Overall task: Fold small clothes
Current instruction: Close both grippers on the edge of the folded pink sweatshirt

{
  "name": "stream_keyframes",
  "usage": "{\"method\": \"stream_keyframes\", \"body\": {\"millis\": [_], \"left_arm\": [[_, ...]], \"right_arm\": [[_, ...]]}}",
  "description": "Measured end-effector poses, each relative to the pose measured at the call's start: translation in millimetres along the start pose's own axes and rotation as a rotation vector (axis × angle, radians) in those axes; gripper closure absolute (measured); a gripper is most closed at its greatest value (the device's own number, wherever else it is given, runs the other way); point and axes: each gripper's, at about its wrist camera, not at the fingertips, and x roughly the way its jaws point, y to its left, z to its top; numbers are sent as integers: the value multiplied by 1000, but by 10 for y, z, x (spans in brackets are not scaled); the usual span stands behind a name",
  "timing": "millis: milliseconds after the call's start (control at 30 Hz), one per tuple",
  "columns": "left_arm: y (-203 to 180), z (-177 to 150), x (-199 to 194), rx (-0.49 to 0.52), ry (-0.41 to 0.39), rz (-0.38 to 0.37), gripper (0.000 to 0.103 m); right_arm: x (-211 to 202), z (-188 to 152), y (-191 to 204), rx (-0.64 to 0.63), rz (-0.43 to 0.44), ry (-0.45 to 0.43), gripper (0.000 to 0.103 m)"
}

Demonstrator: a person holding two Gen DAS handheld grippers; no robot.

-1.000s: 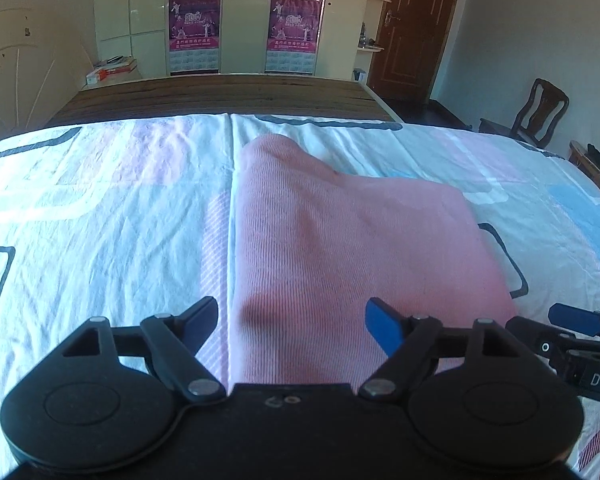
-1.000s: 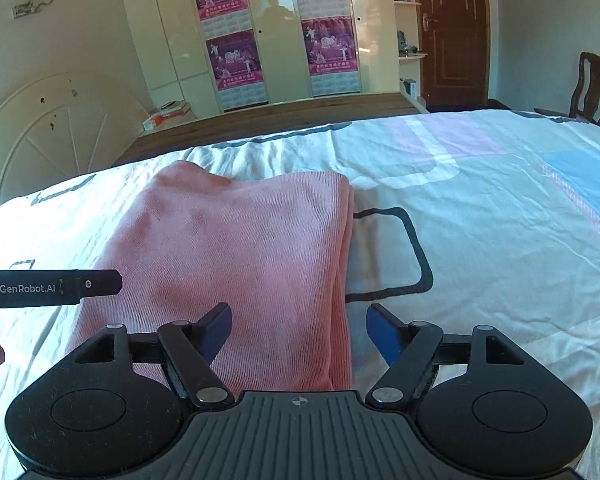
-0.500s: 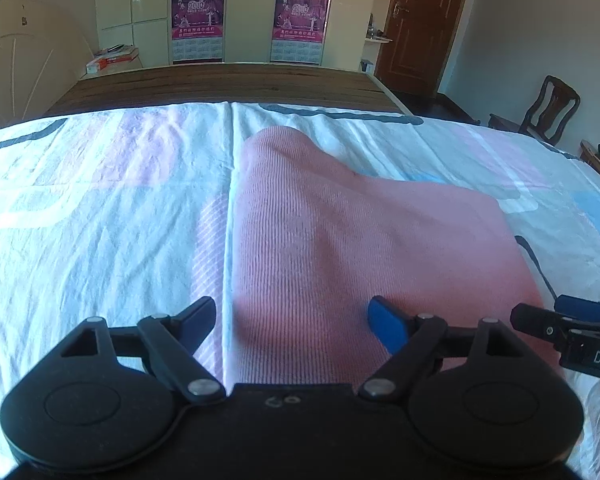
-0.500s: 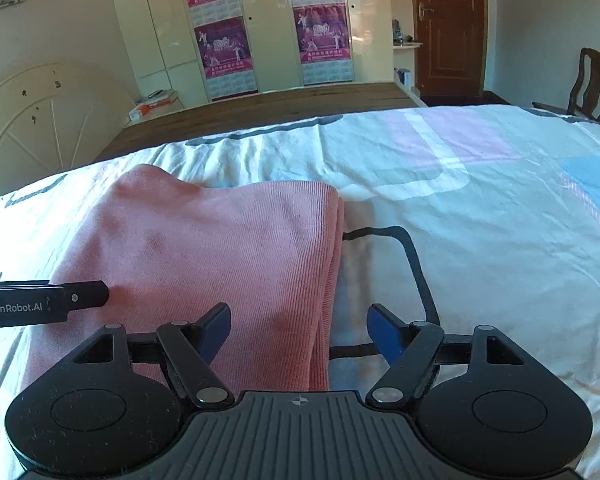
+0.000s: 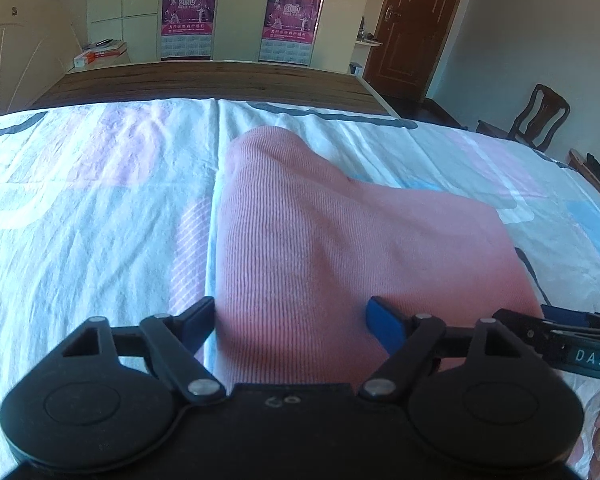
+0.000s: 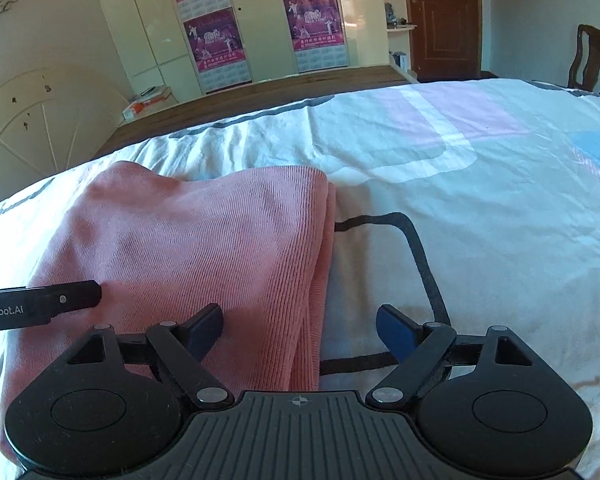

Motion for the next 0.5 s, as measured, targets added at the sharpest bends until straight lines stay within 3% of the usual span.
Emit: {"method": "stream_keyframes", "body": {"millis": [33,333,433,500], "left_arm": [[12,19,-2,-18,-1,-4,25],[111,244,96,-87,-21,-16,25],[153,282,175,-106,-17,-3,32],[201,259,268,-124,6,-8,31]], "right_arm": [[-4,28,-1,-1,8,-5,36],[183,431,-45,30,32,-34,38],[345,527,-131,75,34,-11,64],[435,539,-164,82,39,6,65]]}}
